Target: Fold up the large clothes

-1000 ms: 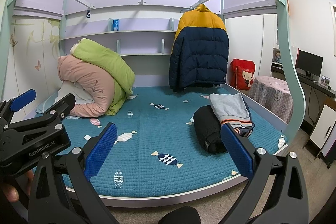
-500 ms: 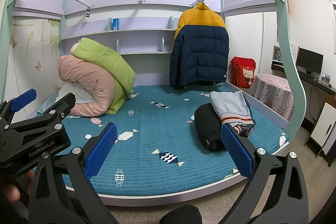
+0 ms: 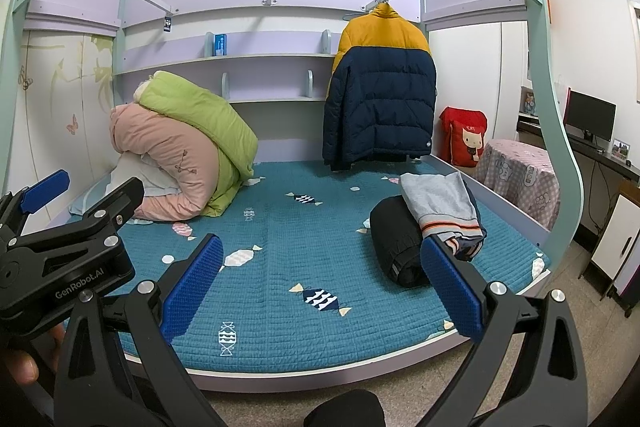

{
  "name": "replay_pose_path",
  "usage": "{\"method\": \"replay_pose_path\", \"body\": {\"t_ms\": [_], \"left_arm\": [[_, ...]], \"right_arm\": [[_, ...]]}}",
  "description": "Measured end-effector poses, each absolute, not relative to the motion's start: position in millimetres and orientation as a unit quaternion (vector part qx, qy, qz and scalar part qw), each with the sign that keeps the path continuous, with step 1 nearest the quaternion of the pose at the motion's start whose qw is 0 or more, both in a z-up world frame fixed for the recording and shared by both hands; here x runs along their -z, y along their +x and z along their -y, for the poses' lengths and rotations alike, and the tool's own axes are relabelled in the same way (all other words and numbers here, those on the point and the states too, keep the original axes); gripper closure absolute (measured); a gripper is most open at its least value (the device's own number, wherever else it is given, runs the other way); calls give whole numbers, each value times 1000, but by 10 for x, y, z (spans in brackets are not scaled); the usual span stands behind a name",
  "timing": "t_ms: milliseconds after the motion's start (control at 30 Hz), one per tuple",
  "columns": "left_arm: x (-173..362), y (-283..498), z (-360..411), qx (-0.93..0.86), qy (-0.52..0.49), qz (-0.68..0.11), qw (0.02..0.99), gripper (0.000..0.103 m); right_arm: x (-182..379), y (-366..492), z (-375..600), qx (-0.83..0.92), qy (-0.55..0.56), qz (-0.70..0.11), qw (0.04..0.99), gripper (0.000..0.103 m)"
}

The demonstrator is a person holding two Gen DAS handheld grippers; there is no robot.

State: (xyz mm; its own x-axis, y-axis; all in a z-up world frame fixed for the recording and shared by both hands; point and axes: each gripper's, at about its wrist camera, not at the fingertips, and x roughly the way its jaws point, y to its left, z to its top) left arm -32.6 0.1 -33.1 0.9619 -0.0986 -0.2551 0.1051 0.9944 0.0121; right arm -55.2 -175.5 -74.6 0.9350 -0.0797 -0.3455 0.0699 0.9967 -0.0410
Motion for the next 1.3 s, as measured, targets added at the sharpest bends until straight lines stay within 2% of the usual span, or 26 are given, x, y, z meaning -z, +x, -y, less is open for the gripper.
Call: {"method": "replay_pose_path", "body": {"t_ms": [1300], "left_arm": [[350,-306,-42,52,13,-133,990,5]], "right_arm": [[758,-534,1740,38,-13,-179,983,7]]}}
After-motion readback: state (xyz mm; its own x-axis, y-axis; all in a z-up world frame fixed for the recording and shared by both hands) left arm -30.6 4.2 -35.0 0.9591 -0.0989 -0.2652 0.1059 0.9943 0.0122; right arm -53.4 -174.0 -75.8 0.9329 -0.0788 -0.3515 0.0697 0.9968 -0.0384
